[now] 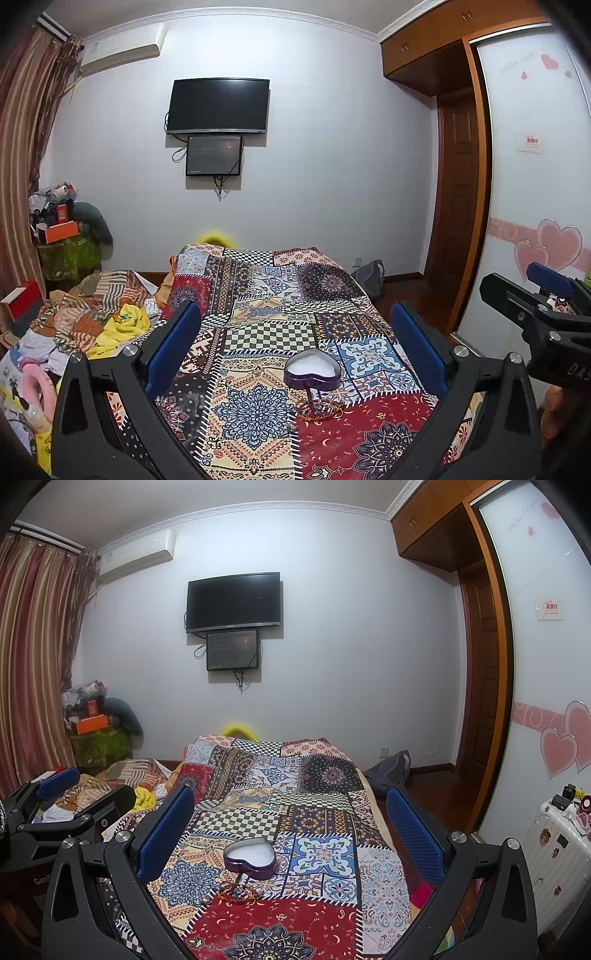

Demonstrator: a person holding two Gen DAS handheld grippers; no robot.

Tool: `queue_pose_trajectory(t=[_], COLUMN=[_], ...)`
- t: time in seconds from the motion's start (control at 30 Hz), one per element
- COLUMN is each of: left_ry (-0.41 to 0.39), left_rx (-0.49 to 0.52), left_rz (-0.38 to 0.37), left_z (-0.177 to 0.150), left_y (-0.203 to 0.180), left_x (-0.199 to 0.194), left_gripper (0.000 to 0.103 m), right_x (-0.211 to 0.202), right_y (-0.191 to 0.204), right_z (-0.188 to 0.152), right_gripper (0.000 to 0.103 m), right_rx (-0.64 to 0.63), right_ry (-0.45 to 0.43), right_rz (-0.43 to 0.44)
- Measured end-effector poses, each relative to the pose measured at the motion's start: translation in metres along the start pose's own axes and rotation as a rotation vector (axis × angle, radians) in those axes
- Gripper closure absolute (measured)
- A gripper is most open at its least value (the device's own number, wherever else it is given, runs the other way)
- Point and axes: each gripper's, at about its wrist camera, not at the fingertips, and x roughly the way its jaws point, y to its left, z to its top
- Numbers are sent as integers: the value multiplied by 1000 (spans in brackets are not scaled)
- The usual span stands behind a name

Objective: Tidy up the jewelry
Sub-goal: 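Lower both tools toward the jewelry pile beside the purple heart tin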

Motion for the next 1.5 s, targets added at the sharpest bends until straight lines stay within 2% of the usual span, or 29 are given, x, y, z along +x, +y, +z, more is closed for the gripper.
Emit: queue_pose_trajectory(t=[0.4, 0.93, 1.17, 1.5], left_ry=[6, 62, 130, 301], left_rx=[-3, -20, -23, -18], left_rz=[0, 2, 8, 61], left_z=[-1, -7, -15, -47], left_y=[1, 11, 24, 54], left_x=[2, 28, 54, 109], left_gripper=[0, 0, 0, 0], right_x=[5, 23, 43, 91], right_y=[-5, -5, -8, -16], right_z=[0, -8, -16, -50], right_gripper=[0, 0, 0, 0], right_rx=[9, 11, 10, -17], right_ry=[9, 54, 104, 267], right_rz=[3, 0, -11, -41])
